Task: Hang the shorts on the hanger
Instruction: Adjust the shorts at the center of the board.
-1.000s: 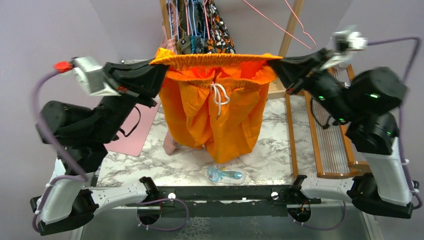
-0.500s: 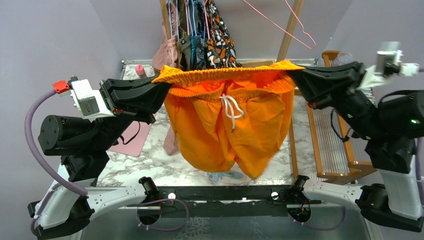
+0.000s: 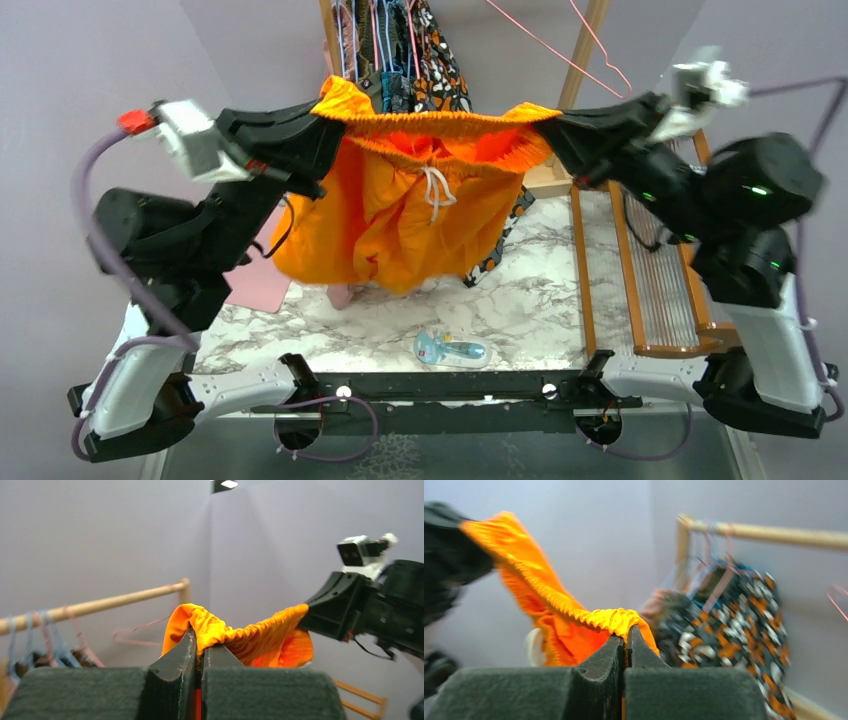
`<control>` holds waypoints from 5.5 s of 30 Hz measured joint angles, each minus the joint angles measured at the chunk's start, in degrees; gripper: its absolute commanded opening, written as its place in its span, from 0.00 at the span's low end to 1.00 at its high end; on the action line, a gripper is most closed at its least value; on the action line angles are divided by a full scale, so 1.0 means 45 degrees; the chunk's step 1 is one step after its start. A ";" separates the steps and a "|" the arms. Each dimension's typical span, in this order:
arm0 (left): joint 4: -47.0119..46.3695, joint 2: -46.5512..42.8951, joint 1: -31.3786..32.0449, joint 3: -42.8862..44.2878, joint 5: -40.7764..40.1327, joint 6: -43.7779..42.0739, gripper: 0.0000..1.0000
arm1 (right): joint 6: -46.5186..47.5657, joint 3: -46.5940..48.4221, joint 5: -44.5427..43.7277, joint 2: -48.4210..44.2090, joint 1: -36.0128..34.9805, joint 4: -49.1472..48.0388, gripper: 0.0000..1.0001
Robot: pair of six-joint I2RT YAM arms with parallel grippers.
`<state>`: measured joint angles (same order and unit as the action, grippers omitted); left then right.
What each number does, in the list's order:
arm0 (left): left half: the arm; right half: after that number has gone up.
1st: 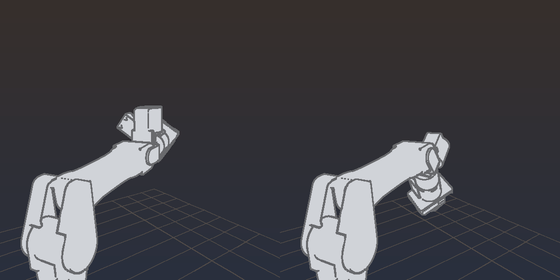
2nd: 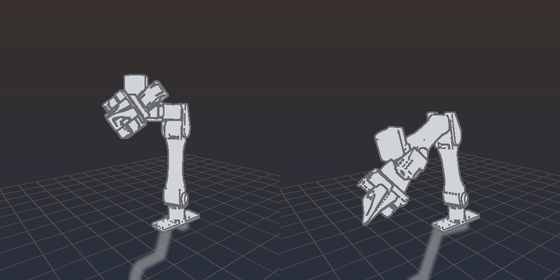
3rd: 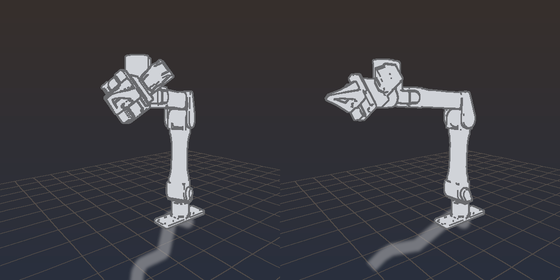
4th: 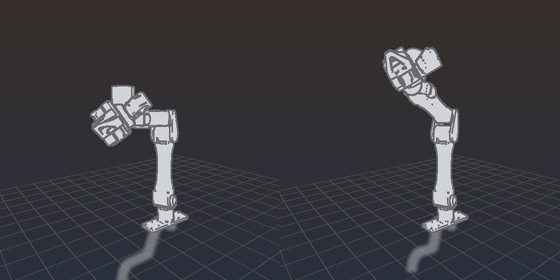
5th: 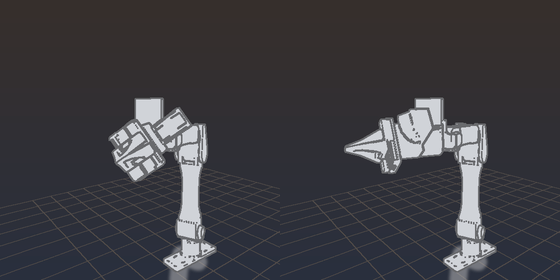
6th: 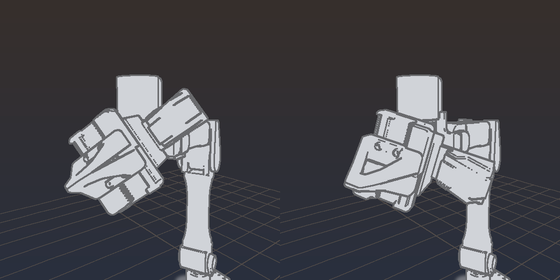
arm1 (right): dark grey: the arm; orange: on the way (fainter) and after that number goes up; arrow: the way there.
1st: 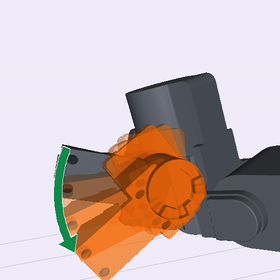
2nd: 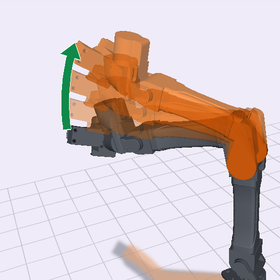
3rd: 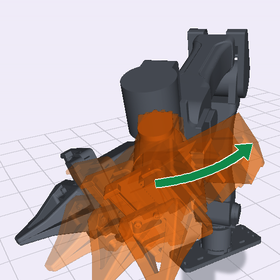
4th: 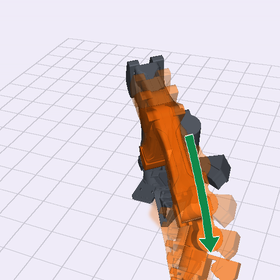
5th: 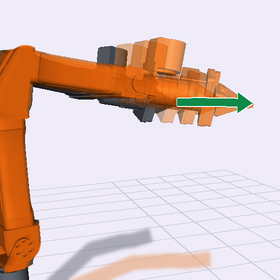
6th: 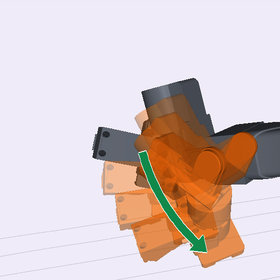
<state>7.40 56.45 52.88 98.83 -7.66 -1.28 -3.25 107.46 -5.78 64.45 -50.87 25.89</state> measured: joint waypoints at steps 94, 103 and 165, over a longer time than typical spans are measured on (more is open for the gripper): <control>0.0505 -0.3735 -0.0073 -0.7577 -0.1656 0.1928 0.00 | -0.0724 -0.7567 -0.1977 -0.3094 -0.0005 -0.1365 0.01; 0.1574 -0.3317 -0.0092 -1.2327 -0.3065 0.4804 0.00 | -0.3769 -1.3202 -0.2589 -0.2739 0.0019 -0.1540 0.01; 0.3152 -0.1569 -0.0248 -1.4348 -0.4109 0.8495 0.00 | -0.6455 -1.5509 -0.4347 -0.1948 0.0000 -0.2123 0.01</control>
<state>21.58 49.39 51.77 34.26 -26.15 36.95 -32.29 37.67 -25.34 55.68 -50.87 16.34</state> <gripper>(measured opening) 0.022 0.012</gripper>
